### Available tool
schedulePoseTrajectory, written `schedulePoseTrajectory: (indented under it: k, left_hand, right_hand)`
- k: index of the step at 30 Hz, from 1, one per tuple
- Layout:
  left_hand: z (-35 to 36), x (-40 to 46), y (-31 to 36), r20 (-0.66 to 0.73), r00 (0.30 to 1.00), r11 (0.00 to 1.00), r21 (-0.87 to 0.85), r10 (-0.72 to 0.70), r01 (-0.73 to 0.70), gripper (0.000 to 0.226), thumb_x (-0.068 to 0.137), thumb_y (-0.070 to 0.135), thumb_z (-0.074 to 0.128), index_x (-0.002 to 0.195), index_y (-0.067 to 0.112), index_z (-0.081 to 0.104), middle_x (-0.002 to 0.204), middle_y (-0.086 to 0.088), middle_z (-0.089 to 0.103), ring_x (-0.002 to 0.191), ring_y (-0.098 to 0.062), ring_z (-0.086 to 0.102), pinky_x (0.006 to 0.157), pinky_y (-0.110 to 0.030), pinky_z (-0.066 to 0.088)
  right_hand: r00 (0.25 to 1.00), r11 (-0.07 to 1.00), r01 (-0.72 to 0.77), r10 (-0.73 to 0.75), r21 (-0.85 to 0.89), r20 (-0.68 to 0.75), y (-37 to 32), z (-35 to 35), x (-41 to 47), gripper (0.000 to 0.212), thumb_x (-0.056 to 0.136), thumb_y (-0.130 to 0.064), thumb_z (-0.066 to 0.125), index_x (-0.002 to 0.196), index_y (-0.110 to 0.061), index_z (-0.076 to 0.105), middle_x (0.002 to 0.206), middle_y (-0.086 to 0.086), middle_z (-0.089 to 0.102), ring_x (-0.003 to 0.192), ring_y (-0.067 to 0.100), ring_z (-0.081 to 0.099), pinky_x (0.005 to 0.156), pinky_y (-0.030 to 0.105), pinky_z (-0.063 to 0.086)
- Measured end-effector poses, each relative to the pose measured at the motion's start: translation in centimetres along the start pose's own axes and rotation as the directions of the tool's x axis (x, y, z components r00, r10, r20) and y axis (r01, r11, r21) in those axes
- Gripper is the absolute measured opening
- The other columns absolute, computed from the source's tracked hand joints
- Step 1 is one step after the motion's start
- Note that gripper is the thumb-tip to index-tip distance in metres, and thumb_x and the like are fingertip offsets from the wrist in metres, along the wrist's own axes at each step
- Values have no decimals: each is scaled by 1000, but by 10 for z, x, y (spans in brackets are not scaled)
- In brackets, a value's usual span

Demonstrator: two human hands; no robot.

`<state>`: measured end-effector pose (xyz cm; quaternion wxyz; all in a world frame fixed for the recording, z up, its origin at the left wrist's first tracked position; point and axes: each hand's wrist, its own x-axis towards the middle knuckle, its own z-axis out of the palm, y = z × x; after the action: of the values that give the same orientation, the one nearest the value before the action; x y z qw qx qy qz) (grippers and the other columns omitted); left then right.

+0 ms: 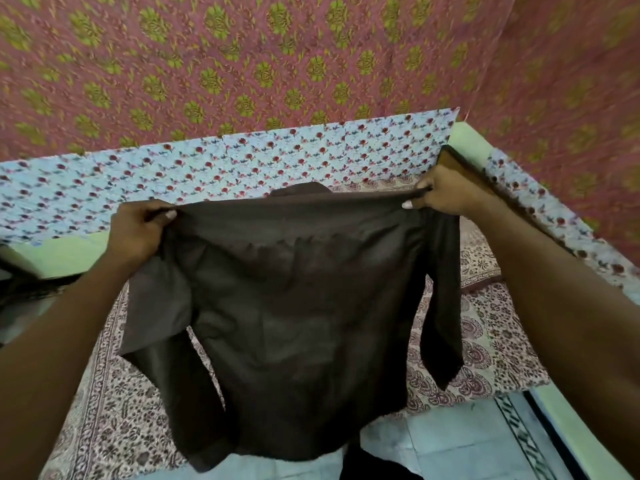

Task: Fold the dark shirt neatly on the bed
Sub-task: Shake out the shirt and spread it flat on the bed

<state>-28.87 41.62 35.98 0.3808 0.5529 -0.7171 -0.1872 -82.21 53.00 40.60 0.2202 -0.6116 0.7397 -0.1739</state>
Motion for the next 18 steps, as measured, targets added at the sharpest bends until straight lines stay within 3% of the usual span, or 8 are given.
schedulePoseTrajectory:
  k: [3, 5, 8, 10, 11, 13, 15, 18]
  left_hand:
    - [31, 15, -28, -49, 999, 1000, 19, -12, 13, 17, 98, 4, 68, 110, -5, 76, 104, -8, 71, 77, 26, 58, 83, -2, 45]
    - [55, 26, -49, -70, 996, 998, 49, -46, 50, 18, 97, 5, 67, 110, -5, 76, 102, -9, 72, 82, 26, 59, 85, -1, 43]
    - [89, 45, -76, -83, 988, 990, 39, -133, 137, 20, 97, 5, 66, 109, -7, 75, 110, -22, 75, 102, -23, 72, 93, -9, 44]
    - [111, 61, -95, -77, 980, 982, 41, -181, 185, 20, 98, 7, 65, 109, -7, 75, 110, -24, 75, 106, -31, 71, 97, -18, 47]
    - [121, 68, -103, -78, 975, 977, 39, -207, 210, 21, 98, 7, 64, 109, -7, 75, 105, -20, 76, 103, -23, 72, 96, -21, 48]
    - [140, 82, -118, -86, 967, 970, 25, -241, 244, 23, 96, 8, 62, 106, -7, 75, 88, 8, 75, 87, 13, 65, 88, -12, 47]
    - [160, 98, -135, -110, 953, 958, 9, -283, 286, 26, 92, 15, 60, 104, -2, 77, 76, 30, 69, 78, 23, 59, 80, -6, 44]
    - [190, 118, -154, -121, 937, 943, 21, -327, 331, 33, 89, 21, 57, 103, 0, 77, 87, 5, 74, 76, 11, 59, 78, -16, 47]
  right_hand:
    - [998, 999, -30, 28, -18, -62, 8, 26, 26, 33, 87, -30, 84, 87, 1, 73, 87, 17, 68, 97, 36, 64, 86, 39, 46]
    - [996, 999, -41, 41, 8, -80, 19, 46, 52, 25, 89, -22, 82, 83, -1, 72, 83, 16, 64, 92, 37, 64, 73, 36, 48]
    - [997, 997, -54, 51, -47, -60, 39, 75, 103, 28, 90, -23, 82, 71, -8, 68, 69, 12, 61, 74, 32, 59, 58, 31, 34]
    - [997, 997, -54, 50, -63, -62, 52, 95, 143, 30, 89, -26, 83, 78, 0, 73, 75, 20, 66, 77, 33, 62, 65, 32, 36]
    - [997, 997, -42, 38, -65, -65, 57, 105, 163, 31, 88, -28, 83, 78, -1, 72, 79, 23, 68, 80, 35, 64, 68, 33, 39]
    - [997, 995, -30, 23, -90, -77, 68, 125, 200, 29, 88, -32, 83, 76, -9, 68, 86, 23, 71, 86, 38, 67, 74, 34, 44]
    - [996, 993, -14, 3, -115, -95, 75, 143, 235, 28, 89, -32, 80, 78, -9, 68, 86, 23, 70, 87, 38, 66, 74, 36, 45]
    - [996, 994, -7, -2, -106, -87, 81, 167, 277, 29, 93, -27, 75, 78, -4, 67, 80, 22, 65, 77, 34, 62, 68, 38, 42]
